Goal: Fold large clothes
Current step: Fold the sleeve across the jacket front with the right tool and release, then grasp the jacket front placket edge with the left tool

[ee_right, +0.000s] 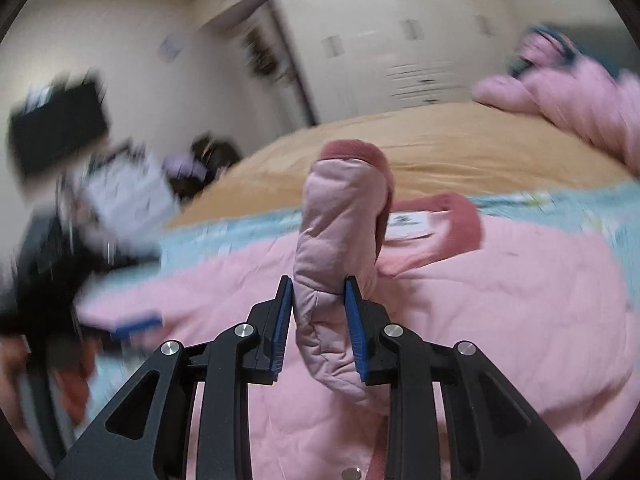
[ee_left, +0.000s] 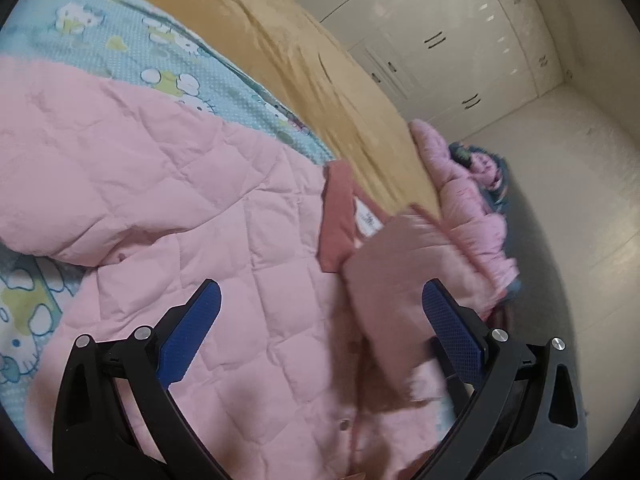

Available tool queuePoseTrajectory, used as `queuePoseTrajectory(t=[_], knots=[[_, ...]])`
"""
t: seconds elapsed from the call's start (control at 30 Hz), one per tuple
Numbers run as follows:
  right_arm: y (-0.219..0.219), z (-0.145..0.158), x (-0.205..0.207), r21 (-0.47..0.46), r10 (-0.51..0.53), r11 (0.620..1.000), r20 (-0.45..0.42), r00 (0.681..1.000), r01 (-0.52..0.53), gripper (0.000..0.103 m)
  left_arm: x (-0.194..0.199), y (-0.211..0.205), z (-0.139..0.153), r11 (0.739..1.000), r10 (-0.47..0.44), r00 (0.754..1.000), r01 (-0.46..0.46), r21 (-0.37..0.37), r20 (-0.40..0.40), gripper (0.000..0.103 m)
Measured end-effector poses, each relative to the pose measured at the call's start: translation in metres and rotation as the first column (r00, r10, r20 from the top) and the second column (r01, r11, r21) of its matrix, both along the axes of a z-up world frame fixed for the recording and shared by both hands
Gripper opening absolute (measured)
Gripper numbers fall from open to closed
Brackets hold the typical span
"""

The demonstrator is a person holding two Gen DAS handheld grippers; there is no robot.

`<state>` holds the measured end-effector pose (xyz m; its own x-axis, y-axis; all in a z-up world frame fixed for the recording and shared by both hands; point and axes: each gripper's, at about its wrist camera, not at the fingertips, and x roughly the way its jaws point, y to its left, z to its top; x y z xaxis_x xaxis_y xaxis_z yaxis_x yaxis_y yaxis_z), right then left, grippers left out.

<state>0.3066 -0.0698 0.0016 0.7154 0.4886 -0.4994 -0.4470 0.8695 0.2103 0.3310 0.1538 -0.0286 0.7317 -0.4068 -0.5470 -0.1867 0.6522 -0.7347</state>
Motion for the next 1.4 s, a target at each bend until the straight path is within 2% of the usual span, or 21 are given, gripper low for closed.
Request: queuePoseTrajectory(t=[0.1,0.17,0.2,0.23,0.3,0.37,0.43,0.5,0.57,0.63,0.67,0.7,0.77,0.9,1.0,1.13,1.2,1.3,1.4], knots=[[0.03,-0.012,-0.007,-0.101,0.103,0.989,-0.034,0.994,-0.106,0.021,0.001,0.005,-0.004,1.0,-0.017,1.0,0.017,-0.025,0.003,0.095],[0.044,-0.022,-0.01,-0.132,0.152,0.978,-0.071,0.986,-0.16,0.019,0.004,0.007,-0.01,0.999,-0.027,1.0,0.026,-0.046,-0.011,0.095],[0.052,-0.029,-0.012,-0.155,0.175,0.97,-0.1,0.98,-0.189,0.016,0.006,0.008,-0.017,0.996,-0.039,0.999,0.037,-0.083,-0.024,0.095],[0.058,-0.032,-0.012,-0.163,0.187,0.965,-0.113,0.976,-0.204,0.012,0.008,0.008,-0.024,0.991,-0.055,0.998,0.05,-0.122,-0.034,0.095],[0.065,-0.04,-0.011,-0.167,0.21,0.958,-0.151,0.966,-0.235,0.012,0.01,0.009,-0.035,0.986,-0.062,0.996,0.051,-0.158,-0.063,0.095],[0.071,-0.045,-0.013,-0.165,0.227,0.952,-0.188,0.956,-0.259,0.013,0.012,0.007,-0.044,0.988,-0.064,0.993,0.049,-0.146,-0.096,0.095],[0.064,-0.043,-0.017,-0.135,0.232,0.956,-0.189,0.954,-0.259,0.014,0.014,0.006,-0.048,0.989,-0.068,0.992,0.053,-0.135,-0.11,0.094],[0.049,-0.035,-0.019,-0.075,0.209,0.971,-0.19,0.959,-0.227,0.02,0.017,0.002,-0.052,0.99,-0.082,0.991,0.068,-0.127,-0.11,0.094],[0.025,-0.029,-0.018,0.001,0.138,0.99,-0.194,0.971,-0.141,0.034,0.019,-0.003,-0.055,0.99,-0.094,0.99,0.082,-0.113,-0.108,0.094],[-0.002,-0.023,-0.014,0.053,0.053,0.998,-0.203,0.978,-0.043,0.037,0.021,-0.01,-0.055,0.992,-0.111,0.989,0.104,-0.077,-0.101,0.093],[-0.015,-0.021,-0.012,0.065,0.011,0.998,-0.204,0.979,0.002,0.039,0.022,-0.015,-0.055,0.992,-0.118,0.988,0.114,-0.049,-0.094,0.085],[-0.028,-0.018,-0.01,0.077,-0.025,0.996,-0.201,0.979,0.041,0.039,0.023,-0.018,-0.055,0.992,-0.122,0.988,0.119,-0.036,-0.091,0.068],[-0.049,-0.014,-0.008,0.109,-0.072,0.99,-0.192,0.979,0.094,0.039,0.025,-0.023,-0.056,0.992,-0.126,0.987,0.127,0.004,-0.095,0.044],[-0.078,-0.013,-0.005,0.164,-0.145,0.971,-0.175,0.974,0.174,0.039,0.031,-0.03,-0.061,0.989,-0.109,0.987,0.12,0.092,-0.115,0.013],[-0.094,-0.018,-0.005,0.169,-0.201,0.958,-0.19,0.961,0.233,0.039,0.03,-0.032,-0.055,0.985,-0.105,0.992,0.114,0.127,-0.074,0.005],[-0.124,-0.023,-0.002,0.178,-0.294,0.927,-0.205,0.934,0.331,0.039,0.024,-0.034,-0.028,0.98,-0.103,0.995,0.1,0.172,0.013,0.003],[-0.142,-0.021,-0.004,0.163,-0.363,0.905,-0.187,0.913,0.394,0.039,0.019,-0.037,-0.005,0.98,-0.117,0.989,0.101,0.172,0.09,0.002],[-0.161,-0.018,-0.003,0.171,-0.421,0.878,-0.172,0.891,0.448,0.039,0.01,-0.043,0.027,0.97,-0.117,0.977,0.073,0.233,0.181,0.0],[-0.179,-0.007,0.004,0.182,-0.463,0.855,-0.151,0.873,0.485,0.04,0.002,-0.038,0.042,0.961,-0.099,0.968,0.033,0.273,0.23,0.0]])
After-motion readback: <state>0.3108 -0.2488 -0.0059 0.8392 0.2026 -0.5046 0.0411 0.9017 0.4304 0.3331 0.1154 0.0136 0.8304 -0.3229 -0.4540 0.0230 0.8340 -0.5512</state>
